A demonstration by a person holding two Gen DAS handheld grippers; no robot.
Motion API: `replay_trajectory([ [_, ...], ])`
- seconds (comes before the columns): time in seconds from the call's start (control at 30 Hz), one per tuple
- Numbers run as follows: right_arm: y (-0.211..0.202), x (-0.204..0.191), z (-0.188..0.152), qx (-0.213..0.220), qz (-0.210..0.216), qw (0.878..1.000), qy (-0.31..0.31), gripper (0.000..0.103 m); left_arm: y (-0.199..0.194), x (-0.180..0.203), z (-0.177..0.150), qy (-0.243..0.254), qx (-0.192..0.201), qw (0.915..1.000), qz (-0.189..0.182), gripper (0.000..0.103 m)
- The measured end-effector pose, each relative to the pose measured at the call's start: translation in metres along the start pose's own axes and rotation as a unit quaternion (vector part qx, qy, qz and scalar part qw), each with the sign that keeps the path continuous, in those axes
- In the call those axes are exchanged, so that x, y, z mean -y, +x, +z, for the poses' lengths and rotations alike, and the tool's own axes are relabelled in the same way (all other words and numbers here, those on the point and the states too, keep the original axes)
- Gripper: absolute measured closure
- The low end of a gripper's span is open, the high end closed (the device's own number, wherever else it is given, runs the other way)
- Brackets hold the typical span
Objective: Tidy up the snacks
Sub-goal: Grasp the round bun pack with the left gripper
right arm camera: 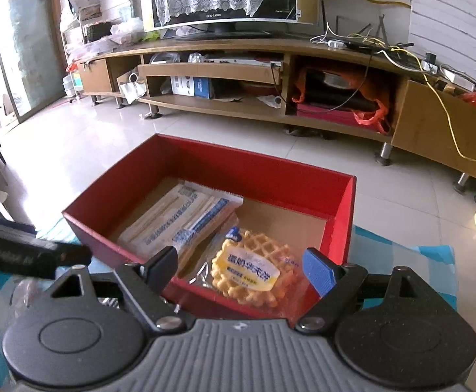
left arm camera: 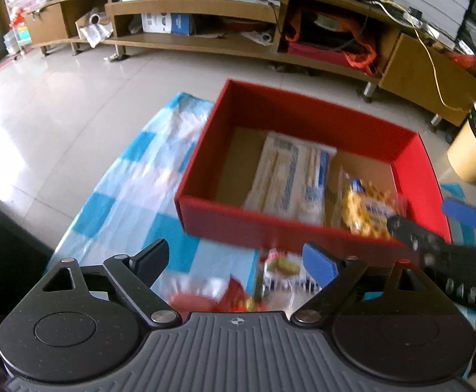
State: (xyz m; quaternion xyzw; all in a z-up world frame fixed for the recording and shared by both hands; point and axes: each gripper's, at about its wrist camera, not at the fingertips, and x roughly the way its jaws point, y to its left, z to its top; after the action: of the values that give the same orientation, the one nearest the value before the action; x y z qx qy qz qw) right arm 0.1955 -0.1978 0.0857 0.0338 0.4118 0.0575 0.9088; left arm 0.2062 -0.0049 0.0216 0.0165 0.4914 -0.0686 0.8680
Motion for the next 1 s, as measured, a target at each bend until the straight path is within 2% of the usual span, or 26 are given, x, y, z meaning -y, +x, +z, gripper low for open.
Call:
replay_trajectory([
  [0.27, -0.016, 0.008, -0.008, 0.004, -0.005, 1.000, 0.006, 0.021, -0.002, 0.022, -0.031, 0.040, -0.025, 0.9988, -0.016, 0.007],
  [0.5, -0.029, 0.019, -0.017, 0.001, -0.007, 1.000, 0.019, 0.021, 0.006, 0.045, -0.046, 0.079, -0.042, 0.9956, -0.025, 0.004],
  [0.7, -0.035, 0.024, -0.022, -0.002, -0.008, 1.000, 0.021, 0.021, 0.026, 0.060, -0.056, 0.116, -0.058, 0.9916, 0.005, 0.005],
  [0.8, -0.037, 0.026, -0.024, -0.002, -0.008, 1.000, 0.020, 0.021, 0.025, 0.066, -0.059, 0.137, -0.053, 0.9889, 0.020, 0.017],
  [0.87, -0.039, 0.026, -0.024, -0.002, -0.006, 1.000, 0.020, 0.021, 0.024, 0.064, -0.058, 0.132, -0.061, 0.9893, 0.007, 0.027],
  [1.0, -0.039, 0.024, -0.025, -0.009, 0.003, 1.000, 0.022, 0.021, 0.020, 0.057, -0.056, 0.117, -0.068, 0.9908, 0.000, 0.033],
])
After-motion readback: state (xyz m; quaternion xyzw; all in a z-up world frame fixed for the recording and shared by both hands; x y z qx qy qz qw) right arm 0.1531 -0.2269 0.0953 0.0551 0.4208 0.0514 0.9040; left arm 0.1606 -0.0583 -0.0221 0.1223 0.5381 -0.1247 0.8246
